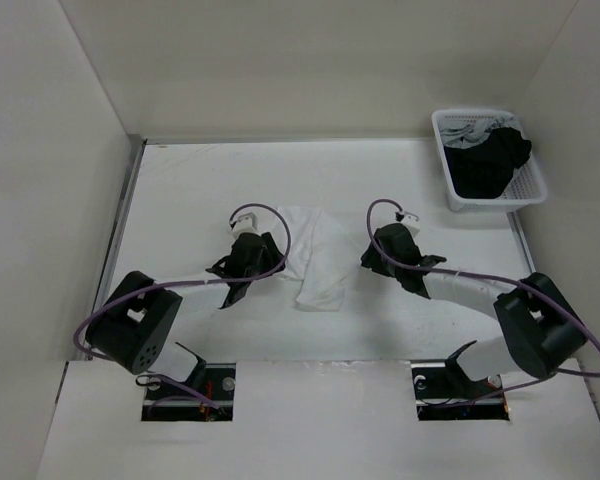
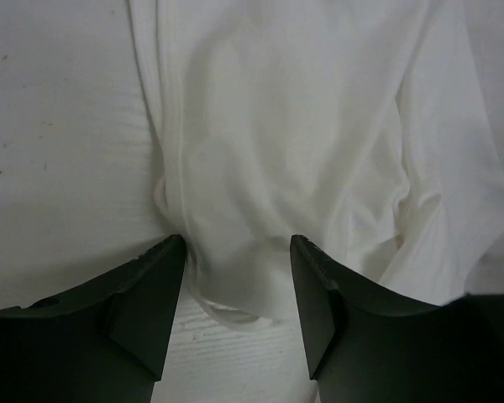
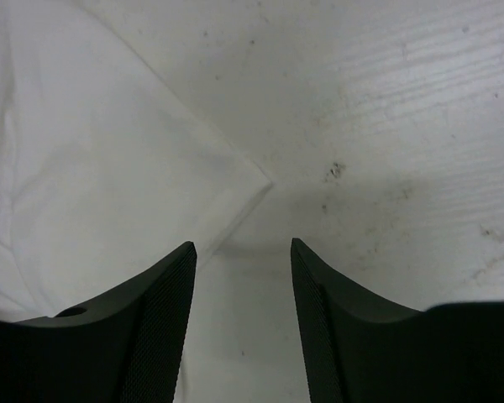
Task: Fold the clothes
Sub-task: Flatten the tank top out
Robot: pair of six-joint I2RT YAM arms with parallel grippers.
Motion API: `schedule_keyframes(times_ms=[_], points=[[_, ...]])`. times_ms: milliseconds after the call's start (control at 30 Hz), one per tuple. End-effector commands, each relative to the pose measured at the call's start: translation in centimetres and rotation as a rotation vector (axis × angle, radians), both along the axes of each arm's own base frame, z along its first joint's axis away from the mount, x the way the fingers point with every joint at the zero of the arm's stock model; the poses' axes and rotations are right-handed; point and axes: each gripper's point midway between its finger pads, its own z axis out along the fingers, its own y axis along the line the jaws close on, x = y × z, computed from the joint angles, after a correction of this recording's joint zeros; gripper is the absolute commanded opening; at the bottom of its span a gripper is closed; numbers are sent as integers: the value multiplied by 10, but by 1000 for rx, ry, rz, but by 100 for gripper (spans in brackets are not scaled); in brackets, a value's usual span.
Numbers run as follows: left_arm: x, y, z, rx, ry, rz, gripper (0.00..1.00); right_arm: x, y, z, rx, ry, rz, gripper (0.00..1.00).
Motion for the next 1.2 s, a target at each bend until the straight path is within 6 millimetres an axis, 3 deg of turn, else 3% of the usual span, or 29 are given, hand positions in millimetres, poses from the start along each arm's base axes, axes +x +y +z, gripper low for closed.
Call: schedule_keyframes(times_ms=[0, 200, 433, 567, 733, 800, 900, 1000, 1167], points=[[22, -8, 15, -26, -56, 19, 51, 38, 14, 30, 58, -109, -13, 51], [33, -10, 10, -39, -45, 25, 45, 46, 2, 11, 45, -40, -41, 51], [43, -9, -2, -82, 3, 54, 22, 43, 7, -12, 55, 26, -23, 46], [45, -12, -4, -109, 16, 50, 16, 41, 12, -13, 84, 29, -16, 36], [48, -14, 2, -125, -3, 46, 9, 43, 14, -11, 113, -6, -18, 11], [51, -11, 14, -138, -33, 64, 5, 47, 15, 6, 134, -68, -13, 7], [54, 6, 45, -163, -109, 116, 3, 40, 32, 54, 170, -189, 58, 7], [50, 37, 82, -162, -181, 190, 3, 16, 47, 107, 218, -279, 145, 7], [30, 87, 144, -132, -300, 294, 3, -35, 63, 174, 277, -371, 289, 7]])
